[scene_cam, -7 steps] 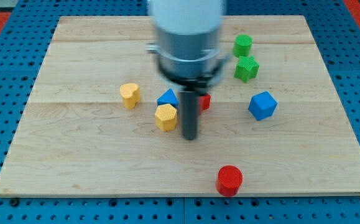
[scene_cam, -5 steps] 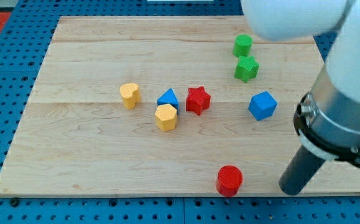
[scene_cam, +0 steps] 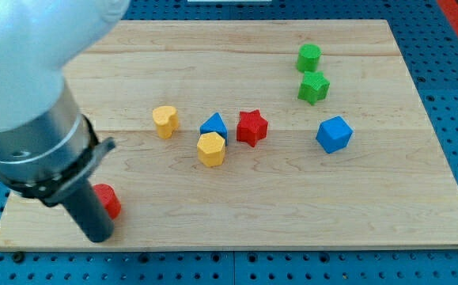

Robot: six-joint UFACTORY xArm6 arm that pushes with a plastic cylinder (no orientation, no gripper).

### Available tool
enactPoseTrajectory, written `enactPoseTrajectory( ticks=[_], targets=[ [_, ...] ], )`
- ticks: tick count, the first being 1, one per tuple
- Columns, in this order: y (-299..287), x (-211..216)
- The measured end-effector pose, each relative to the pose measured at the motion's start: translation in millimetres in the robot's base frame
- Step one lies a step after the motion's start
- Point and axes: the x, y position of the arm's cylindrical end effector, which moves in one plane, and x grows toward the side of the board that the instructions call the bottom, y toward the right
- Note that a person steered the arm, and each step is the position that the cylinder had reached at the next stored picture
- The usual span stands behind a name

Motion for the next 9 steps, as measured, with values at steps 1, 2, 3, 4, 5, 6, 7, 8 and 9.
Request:
enactPoseTrajectory(
  ticks=[1, 2, 3, 4, 5, 6, 7, 8, 9],
  targets=[
    [-20, -60],
    [-15, -106],
    [36, -106],
    [-12, -106],
    [-42, -162],
    [13, -186],
    [82, -188],
    [77, -208],
    [170, -277]
  ],
)
